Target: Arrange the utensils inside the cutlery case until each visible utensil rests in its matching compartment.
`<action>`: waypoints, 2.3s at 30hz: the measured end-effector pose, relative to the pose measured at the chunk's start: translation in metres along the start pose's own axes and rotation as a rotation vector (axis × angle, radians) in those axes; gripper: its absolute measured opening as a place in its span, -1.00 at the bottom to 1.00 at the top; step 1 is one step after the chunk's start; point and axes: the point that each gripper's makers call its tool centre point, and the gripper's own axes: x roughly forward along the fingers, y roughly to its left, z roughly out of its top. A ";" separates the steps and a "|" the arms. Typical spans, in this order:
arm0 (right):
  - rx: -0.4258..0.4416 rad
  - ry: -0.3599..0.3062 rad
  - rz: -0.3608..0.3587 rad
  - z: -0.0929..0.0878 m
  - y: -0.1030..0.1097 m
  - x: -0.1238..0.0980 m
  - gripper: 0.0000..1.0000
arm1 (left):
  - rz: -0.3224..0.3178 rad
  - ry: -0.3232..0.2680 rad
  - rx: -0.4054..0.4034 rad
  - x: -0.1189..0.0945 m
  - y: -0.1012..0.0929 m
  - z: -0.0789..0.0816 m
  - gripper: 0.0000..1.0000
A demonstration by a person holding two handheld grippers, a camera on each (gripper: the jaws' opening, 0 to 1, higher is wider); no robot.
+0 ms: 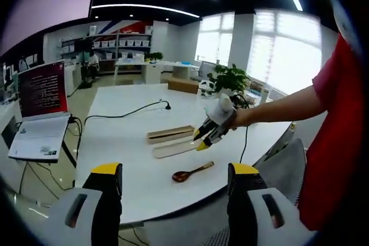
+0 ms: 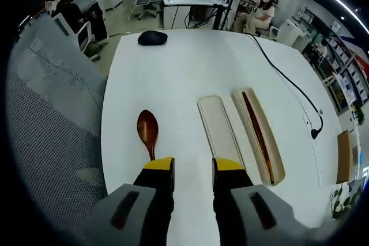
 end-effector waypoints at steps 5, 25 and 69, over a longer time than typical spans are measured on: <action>0.002 0.011 0.014 -0.008 0.008 0.008 -0.43 | 0.027 -0.007 -0.014 -0.002 0.010 0.001 0.53; -0.010 0.021 0.106 -0.023 0.040 0.020 -0.46 | 0.047 -0.009 -0.022 -0.006 0.018 -0.003 0.51; -0.051 0.107 0.164 -0.030 0.064 0.068 -0.95 | 0.110 0.001 -0.020 -0.021 0.032 -0.013 0.46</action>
